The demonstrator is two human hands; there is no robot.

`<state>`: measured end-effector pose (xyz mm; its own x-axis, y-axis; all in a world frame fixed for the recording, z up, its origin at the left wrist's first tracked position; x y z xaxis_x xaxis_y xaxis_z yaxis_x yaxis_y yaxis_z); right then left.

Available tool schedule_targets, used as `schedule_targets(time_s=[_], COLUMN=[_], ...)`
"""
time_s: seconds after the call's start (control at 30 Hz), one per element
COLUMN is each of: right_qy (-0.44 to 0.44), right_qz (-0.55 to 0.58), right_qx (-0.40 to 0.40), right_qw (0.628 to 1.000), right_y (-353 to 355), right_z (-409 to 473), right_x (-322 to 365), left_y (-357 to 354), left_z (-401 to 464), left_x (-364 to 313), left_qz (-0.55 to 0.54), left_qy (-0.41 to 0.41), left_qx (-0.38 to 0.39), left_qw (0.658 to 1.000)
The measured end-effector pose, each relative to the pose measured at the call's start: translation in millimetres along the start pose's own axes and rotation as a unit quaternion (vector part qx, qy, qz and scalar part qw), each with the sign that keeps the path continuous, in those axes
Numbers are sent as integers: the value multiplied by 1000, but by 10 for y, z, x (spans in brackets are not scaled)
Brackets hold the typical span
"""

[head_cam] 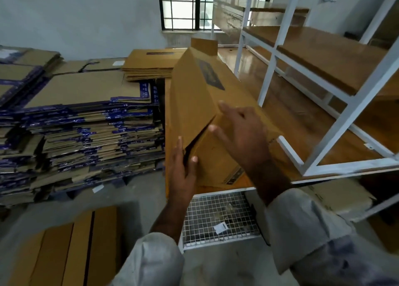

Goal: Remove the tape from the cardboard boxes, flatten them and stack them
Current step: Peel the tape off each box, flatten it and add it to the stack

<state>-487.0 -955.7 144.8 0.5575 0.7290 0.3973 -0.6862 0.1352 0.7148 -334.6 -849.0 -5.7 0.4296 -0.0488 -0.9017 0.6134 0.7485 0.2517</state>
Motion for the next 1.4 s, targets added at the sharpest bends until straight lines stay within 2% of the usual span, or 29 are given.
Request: schedule_targets(time_s=[0.07, 0.13, 0.23, 0.33, 0.4, 0.47, 0.5, 0.57, 0.63, 0.67, 0.7, 0.77, 0.83, 0.93, 1.03, 1.13, 1.2, 1.27, 1.4], right_qy=[32, 64, 87, 82, 17, -104, -179, -299, -328, -308, -291, -251, -200, -117, -14, 71, 108, 124, 125], right_qz=[-99, -147, -175, -116, -52, -18, 13, 170, 335, 353, 346, 328, 301, 217, 131, 5, -38, -62, -101], right_qx=[25, 62, 55, 17, -68, -176, -188, -92, 71, 122, 139, 137, 129, 56, -7, -12, 23, 65, 71], right_qw=[994, 985, 979, 990, 996, 979, 966, 935, 880, 875, 881, 900, 923, 967, 991, 997, 993, 988, 984], right_y=[-238, -484, -606, -466, -214, 10, 24, -185, -528, -588, -598, -557, -479, -180, 78, 126, 11, -159, -313], right_z=[-125, -263, -436, -459, -497, -687, -804, -963, -994, -973, -947, -900, -852, -749, -651, -629, -628, -656, -710], right_x=[272, 488, 610, 495, 193, -360, -688, -1227, -1385, -1377, -1433, -1482, -1456, -1380, -1080, -789, -728, -752, -889], left_y=[11, -3, -16, -43, -83, -109, -122, -180, -255, -294, -349, -426, -537, -744, -1084, -1528, -1748, -1889, -1931], left_z=[-157, -272, -318, -285, -256, -256, -266, -311, -294, -274, -266, -303, -397, -609, -899, -1183, -1284, -1335, -1362], left_x=[345, 589, 670, 712, 712, 681, 671, 689, 683, 659, 607, 405, 301, 360, 441, 470, 525, 578, 699], left_qz=[-66, -115, -119, -96, -78, -58, -45, -25, -22, -31, -47, -98, -195, -318, -417, -497, -519, -511, -425], left_qy=[65, 104, 104, 113, 111, 110, 112, 124, 139, 152, 160, 162, 202, 298, 378, 412, 432, 450, 481], left_qx=[2, 15, 27, 22, 25, 20, 16, 11, 14, 18, 18, 4, 10, 7, 0, -14, -30, -35, -14], left_qw=[996, 988, 987, 989, 990, 992, 993, 992, 990, 988, 986, 982, 960, 900, 826, 764, 737, 731, 767])
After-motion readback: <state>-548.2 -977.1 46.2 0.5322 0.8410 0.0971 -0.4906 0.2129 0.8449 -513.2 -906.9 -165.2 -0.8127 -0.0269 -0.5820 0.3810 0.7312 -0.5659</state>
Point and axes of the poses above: each hand's wrist, its own z-axis towards the middle knuckle, its own y-axis out of the back of the hand, x = y × z, the point moved 9 cm from there along z, towards the middle knuckle, and after that the axes turned 1 degree about z, right-handed, at the moved point
